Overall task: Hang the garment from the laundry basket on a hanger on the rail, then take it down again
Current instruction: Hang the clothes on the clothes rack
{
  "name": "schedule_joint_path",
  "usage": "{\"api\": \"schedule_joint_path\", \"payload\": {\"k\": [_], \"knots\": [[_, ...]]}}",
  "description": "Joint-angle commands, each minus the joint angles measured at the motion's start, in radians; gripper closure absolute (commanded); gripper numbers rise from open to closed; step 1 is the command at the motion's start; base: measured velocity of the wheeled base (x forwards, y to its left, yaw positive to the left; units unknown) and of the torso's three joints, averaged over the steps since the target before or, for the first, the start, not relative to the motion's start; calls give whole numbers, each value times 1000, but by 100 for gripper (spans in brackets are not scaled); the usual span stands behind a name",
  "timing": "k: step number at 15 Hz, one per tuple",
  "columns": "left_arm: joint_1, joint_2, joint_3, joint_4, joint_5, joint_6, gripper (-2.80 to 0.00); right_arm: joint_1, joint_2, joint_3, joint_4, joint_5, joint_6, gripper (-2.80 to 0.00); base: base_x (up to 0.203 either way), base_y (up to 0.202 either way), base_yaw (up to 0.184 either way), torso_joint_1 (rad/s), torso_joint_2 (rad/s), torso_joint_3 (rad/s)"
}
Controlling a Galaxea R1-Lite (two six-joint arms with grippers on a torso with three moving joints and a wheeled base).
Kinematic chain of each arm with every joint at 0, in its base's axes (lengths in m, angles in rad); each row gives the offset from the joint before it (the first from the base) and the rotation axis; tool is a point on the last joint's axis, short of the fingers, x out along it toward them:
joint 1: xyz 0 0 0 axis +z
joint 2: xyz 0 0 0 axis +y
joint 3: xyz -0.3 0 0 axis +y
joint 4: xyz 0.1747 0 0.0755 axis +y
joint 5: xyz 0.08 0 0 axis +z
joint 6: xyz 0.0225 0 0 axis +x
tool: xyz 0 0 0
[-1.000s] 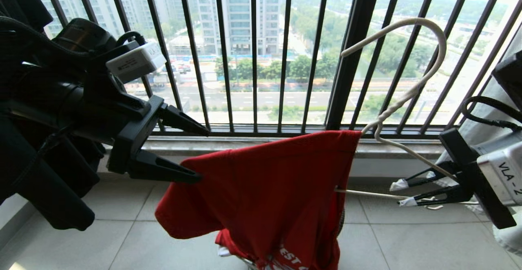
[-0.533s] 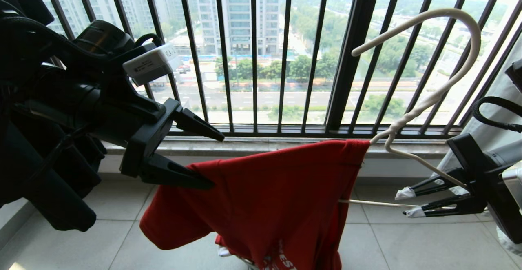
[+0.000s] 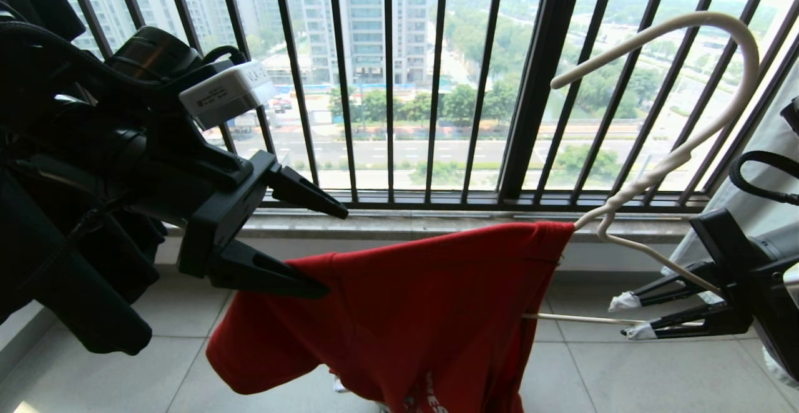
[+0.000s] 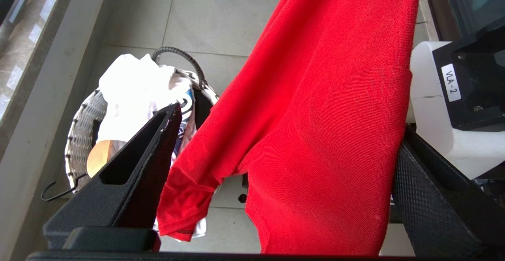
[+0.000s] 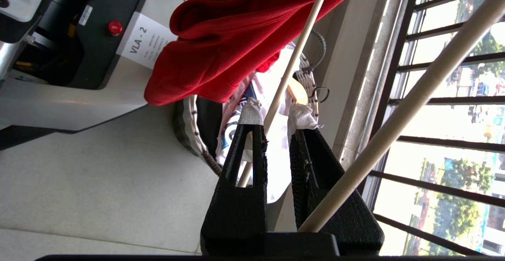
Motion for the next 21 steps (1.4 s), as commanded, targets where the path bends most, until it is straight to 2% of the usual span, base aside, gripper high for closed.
{"api": "schedule_joint_path", "payload": {"k": [1,12,15,17,21], "knots": [[1,-7,14,5,-6,14,-280,-3,0,11,3,8,-19,0,0,0,0,0,0,0],[3,-56,7,-1,-13,37,-280,-29,6,-20,-46,95,-21,0,0,0,0,0,0,0],[3,-74,15,-1,-33,37,-280,-26,8,-26,-44,100,-17,0,0,0,0,0,0,0],[4,-80,19,-1,-97,34,-280,-20,6,-34,-43,104,-15,0,0,0,0,0,0,0],[3,-81,3,-3,-101,25,-280,-19,6,-33,-43,103,-6,0,0,0,0,0,0,0]]}}
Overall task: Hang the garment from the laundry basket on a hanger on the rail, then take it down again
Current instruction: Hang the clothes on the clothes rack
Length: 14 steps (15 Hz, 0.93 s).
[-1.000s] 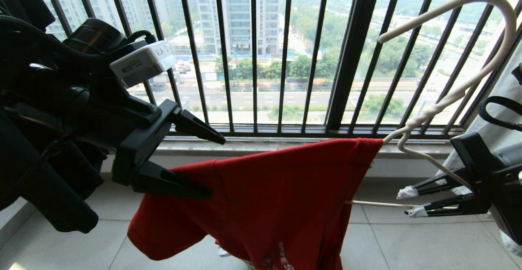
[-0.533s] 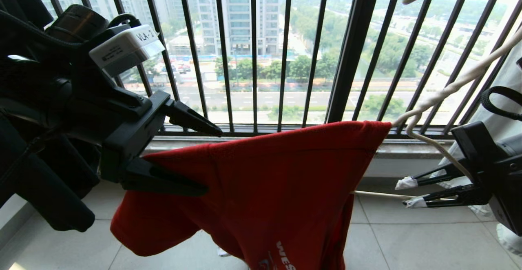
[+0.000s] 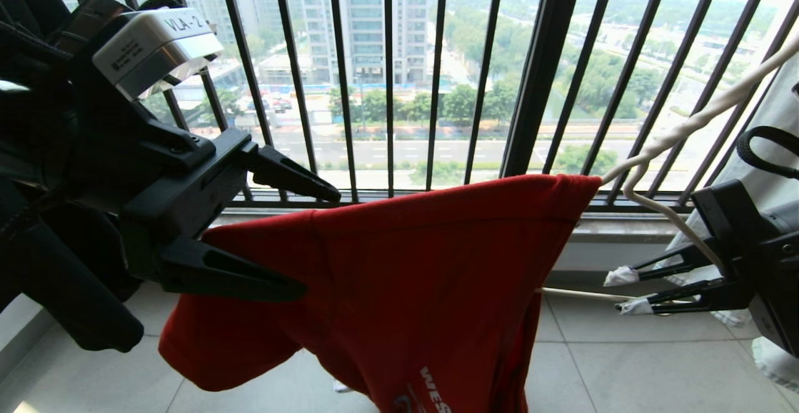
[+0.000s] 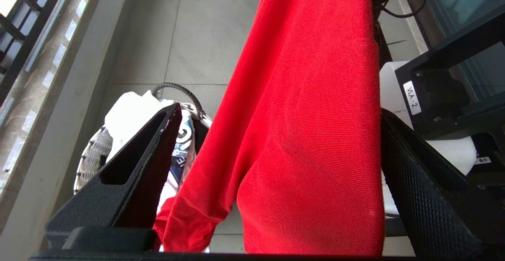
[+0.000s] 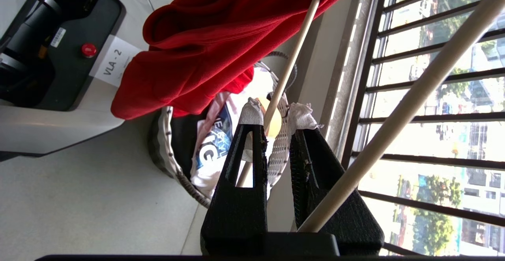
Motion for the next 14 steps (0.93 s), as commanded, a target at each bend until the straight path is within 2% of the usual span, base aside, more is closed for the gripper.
{"api": "schedule_joint_path", "payload": {"k": [1,4,10,11,14], "knots": [[-1,2,-32,8,-4,3,-280,1,-2,2,4,5,-10,0,0,0,0,0,0,0],[-14,29,-53,14,-3,-28,-280,-4,3,-10,1,5,4,0,0,0,0,0,0,0],[-22,29,-54,3,-1,-33,-280,-11,4,-15,1,6,15,0,0,0,0,0,0,0],[-21,29,-54,3,-1,-33,0,-11,4,-15,1,6,16,0,0,0,0,0,0,0],[-22,28,-56,4,-3,-35,0,-11,12,-22,1,8,18,0,0,0,0,0,0,0]]}}
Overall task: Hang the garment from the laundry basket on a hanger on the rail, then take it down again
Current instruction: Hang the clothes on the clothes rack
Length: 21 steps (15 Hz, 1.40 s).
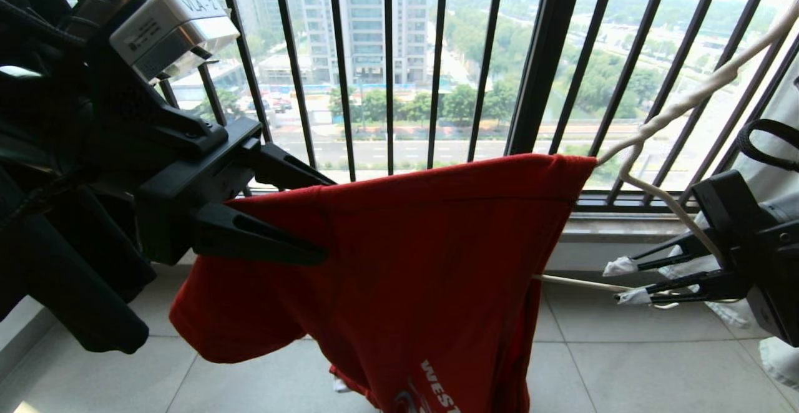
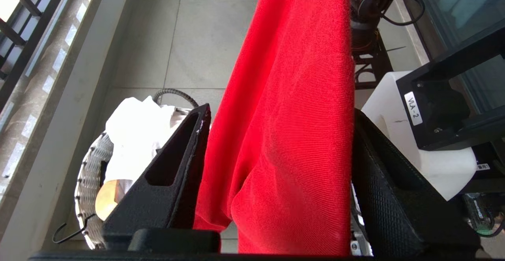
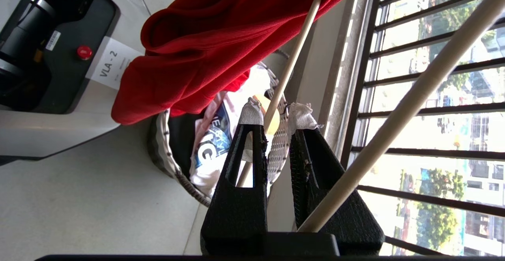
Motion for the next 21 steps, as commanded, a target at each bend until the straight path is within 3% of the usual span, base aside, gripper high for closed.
{"api": "schedule_joint_path", "payload": {"k": [1,14,15,21], "knots": [[1,2,-3,5,-6,5,0,0,4,-4,4,5,-9,0,0,0,0,0,0,0],[1,-9,17,4,-13,5,0,2,9,-9,7,13,17,0,0,0,0,0,0,0],[1,-9,17,4,-13,3,0,2,9,-9,7,13,17,-280,0,0,0,0,0,0],[16,-8,34,4,-19,-7,0,-2,16,-9,10,18,49,-280,0,0,0,0,0,0]]}}
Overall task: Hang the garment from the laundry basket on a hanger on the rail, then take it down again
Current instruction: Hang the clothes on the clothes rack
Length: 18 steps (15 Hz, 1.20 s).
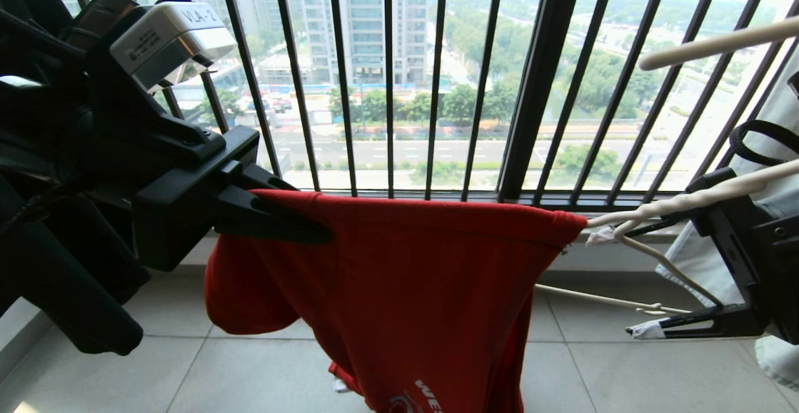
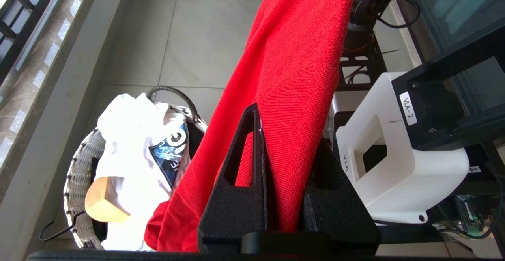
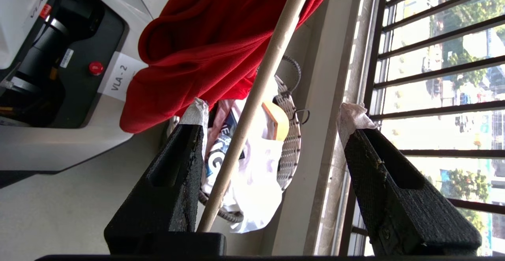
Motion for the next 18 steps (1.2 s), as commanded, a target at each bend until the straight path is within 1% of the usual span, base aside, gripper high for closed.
{"api": "schedule_joint_path", "payload": {"k": [1,3,4,6,7,11,13,15,16,18], "knots": [[21,0,1,4,-7,-13,0,-13,4,-1,5,11,-3,-280,0,0,0,0,0,0],[46,-1,-11,3,-11,-42,0,-37,-1,-6,5,21,11,-280,0,0,0,0,0,0],[54,0,-14,3,-39,-61,0,-39,-1,-8,5,21,27,-280,0,0,0,0,0,0],[89,8,-34,3,-130,-119,0,-57,-1,-7,5,23,33,-280,0,0,0,0,0,0],[101,9,-37,3,-145,-133,0,-66,2,-6,5,23,35,-280,0,0,0,0,0,0],[107,31,-41,3,-146,-135,0,-80,19,-8,5,25,37,-280,0,0,0,0,0,0],[107,51,-51,1,-147,-135,0,-101,28,-8,5,26,37,-280,0,0,0,0,0,0],[107,62,-55,0,-147,-135,0,-113,28,-5,36,31,43,-280,0,0,0,0,0,0],[107,65,-55,0,-147,-135,0,-127,36,-6,68,44,45,-280,0,0,0,0,0,0],[107,66,-67,0,-147,-135,0,-146,64,-9,69,81,46,-280,0,0,0,0,0,0]]}}
